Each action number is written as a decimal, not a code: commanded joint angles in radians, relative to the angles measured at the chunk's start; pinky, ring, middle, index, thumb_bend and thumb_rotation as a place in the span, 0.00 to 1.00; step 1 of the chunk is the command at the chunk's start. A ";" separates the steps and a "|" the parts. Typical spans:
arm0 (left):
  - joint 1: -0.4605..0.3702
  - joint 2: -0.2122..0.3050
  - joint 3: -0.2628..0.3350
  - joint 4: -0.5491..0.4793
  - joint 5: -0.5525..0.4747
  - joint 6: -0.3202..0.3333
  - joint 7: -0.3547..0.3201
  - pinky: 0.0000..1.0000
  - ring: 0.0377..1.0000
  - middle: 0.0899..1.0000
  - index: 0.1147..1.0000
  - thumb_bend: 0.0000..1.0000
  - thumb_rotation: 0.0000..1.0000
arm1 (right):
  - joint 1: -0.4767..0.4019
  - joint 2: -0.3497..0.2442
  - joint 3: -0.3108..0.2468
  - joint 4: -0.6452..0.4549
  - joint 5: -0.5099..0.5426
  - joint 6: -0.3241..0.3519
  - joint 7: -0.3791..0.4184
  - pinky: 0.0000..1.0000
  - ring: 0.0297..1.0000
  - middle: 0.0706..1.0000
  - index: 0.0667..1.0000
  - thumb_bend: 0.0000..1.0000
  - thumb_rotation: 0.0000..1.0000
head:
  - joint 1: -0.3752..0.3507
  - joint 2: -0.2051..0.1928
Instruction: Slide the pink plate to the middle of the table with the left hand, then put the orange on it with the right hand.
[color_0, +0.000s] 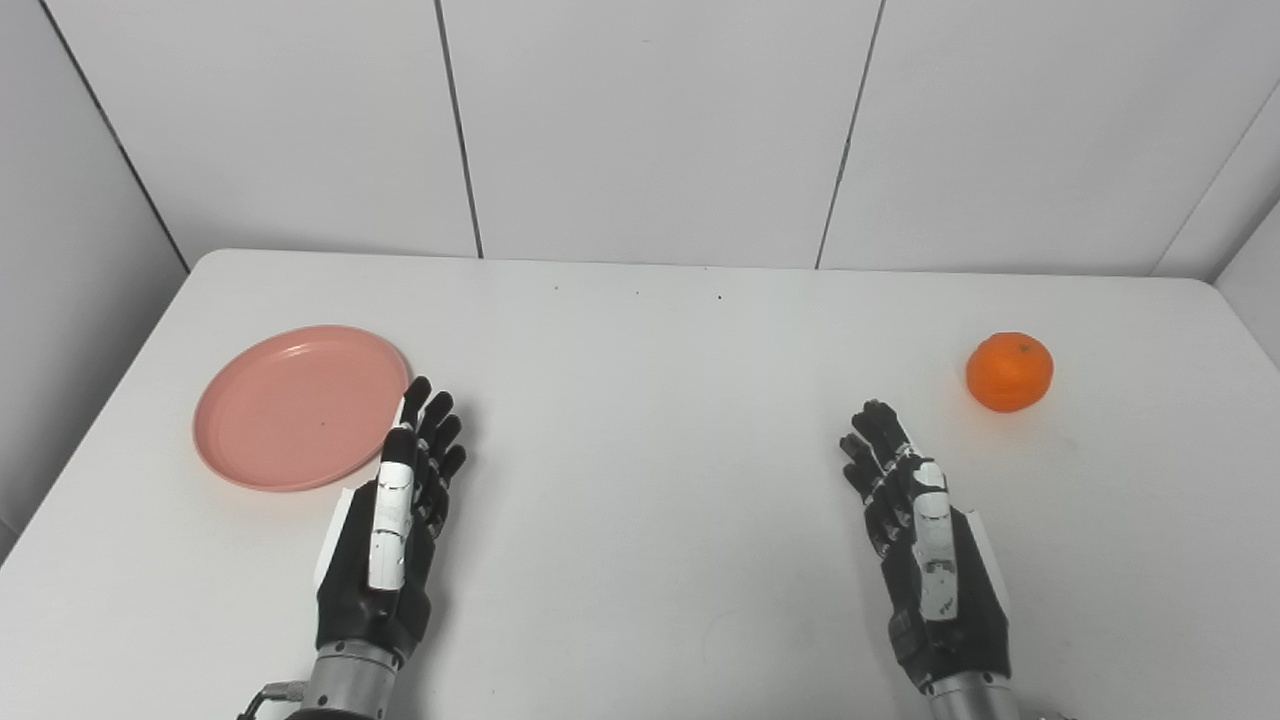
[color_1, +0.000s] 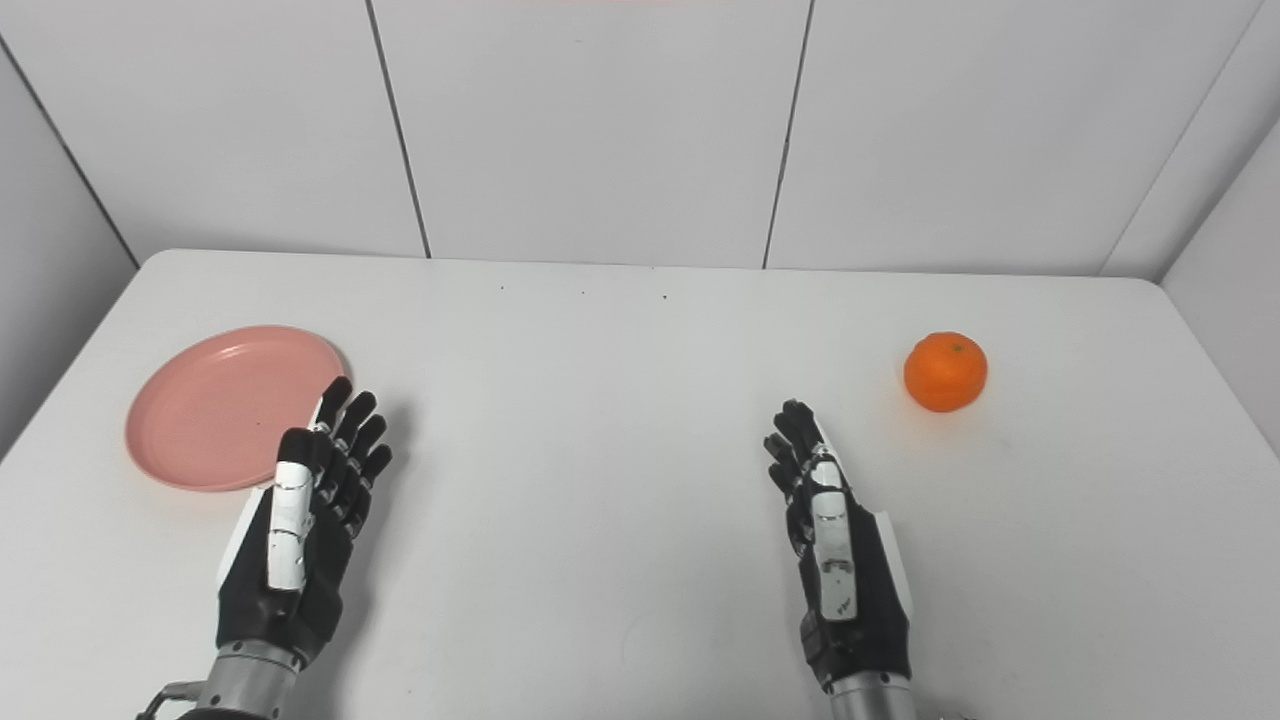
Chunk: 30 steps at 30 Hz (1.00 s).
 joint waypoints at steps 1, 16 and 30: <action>0.008 0.023 -0.004 -0.028 -0.022 0.002 0.003 1.00 1.00 1.00 1.00 0.84 0.95 | -0.013 0.007 -0.002 -0.036 0.009 0.003 0.001 0.98 0.94 0.94 0.92 0.80 1.00 | 0.000 -0.003; 0.028 0.046 -0.012 -0.013 -0.046 -0.021 -0.019 1.00 1.00 1.00 1.00 0.82 0.95 | -0.017 0.007 -0.008 -0.008 0.021 -0.009 0.002 0.98 0.94 0.94 0.92 0.81 1.00 | 0.004 -0.019; 0.030 0.038 -0.026 0.001 -0.005 -0.053 -0.011 1.00 0.99 0.99 1.00 0.80 0.95 | -0.012 -0.002 -0.015 0.014 0.034 -0.028 0.009 0.97 0.94 0.94 0.92 0.81 1.00 | 0.049 -0.044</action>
